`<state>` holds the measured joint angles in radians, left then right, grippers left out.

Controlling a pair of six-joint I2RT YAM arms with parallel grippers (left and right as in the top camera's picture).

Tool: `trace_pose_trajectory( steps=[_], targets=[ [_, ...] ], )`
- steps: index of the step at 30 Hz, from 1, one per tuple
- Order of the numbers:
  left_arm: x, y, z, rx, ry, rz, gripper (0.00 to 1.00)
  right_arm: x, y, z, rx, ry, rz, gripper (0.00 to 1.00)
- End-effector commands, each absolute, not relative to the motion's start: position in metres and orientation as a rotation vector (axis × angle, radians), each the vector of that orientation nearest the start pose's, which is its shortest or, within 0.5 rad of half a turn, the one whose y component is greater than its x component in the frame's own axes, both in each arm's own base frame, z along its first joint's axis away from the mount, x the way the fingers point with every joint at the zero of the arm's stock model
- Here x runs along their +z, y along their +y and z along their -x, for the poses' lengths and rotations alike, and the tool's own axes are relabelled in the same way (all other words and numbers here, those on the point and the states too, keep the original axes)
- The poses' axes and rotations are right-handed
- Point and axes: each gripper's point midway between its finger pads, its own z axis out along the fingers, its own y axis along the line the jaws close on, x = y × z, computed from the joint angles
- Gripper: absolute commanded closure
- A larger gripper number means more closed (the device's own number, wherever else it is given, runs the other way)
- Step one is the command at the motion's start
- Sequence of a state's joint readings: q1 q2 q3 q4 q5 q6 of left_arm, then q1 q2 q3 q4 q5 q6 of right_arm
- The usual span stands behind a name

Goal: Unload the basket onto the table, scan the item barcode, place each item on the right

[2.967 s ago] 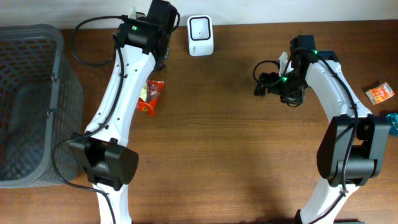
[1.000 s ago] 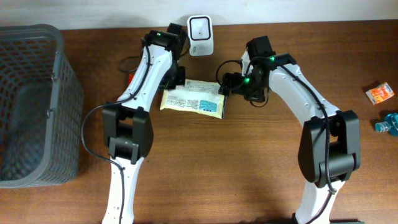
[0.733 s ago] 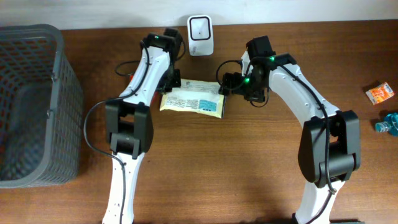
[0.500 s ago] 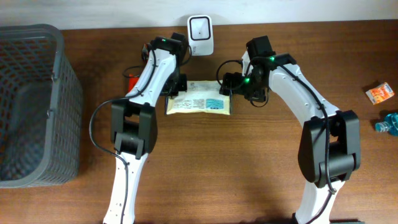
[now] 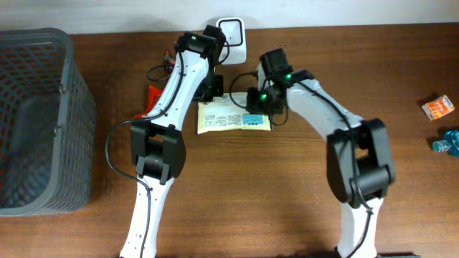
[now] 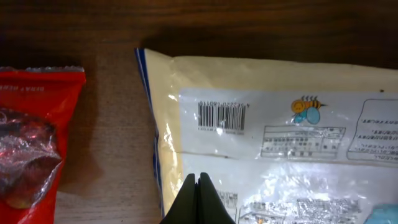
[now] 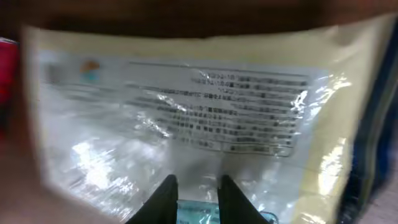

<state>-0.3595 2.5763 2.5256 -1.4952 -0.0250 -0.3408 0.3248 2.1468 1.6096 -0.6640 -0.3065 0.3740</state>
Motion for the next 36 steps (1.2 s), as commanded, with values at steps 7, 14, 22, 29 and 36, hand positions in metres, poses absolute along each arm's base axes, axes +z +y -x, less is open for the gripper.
trace_pose_trajectory(
  steps=[7, 14, 22, 29, 36],
  targets=[
    [0.021, -0.139, -0.463, 0.313, 3.151, -0.024, 1.00, 0.010, 0.176, -0.455, 0.457, 2.896, 0.003, 0.75],
    [0.103, -0.113, -0.480, 0.235, 3.027, 0.087, 0.78, 0.082, 0.149, -0.435, 0.395, 2.991, 0.014, 0.15],
    [0.099, -0.087, -0.486, 0.062, 3.073, 0.181, 0.01, 0.073, 0.111, -0.435, 0.254, 3.024, -0.078, 0.02],
    [0.083, -0.078, -0.485, 0.057, 3.112, 0.217, 0.01, 0.041, 0.149, -0.441, 0.440, 3.006, -0.006, 0.01],
    [0.079, -0.079, -0.484, 0.060, 3.120, 0.214, 0.01, 0.001, 0.176, -0.442, 0.479, 3.028, 0.021, 0.02]
  ],
)
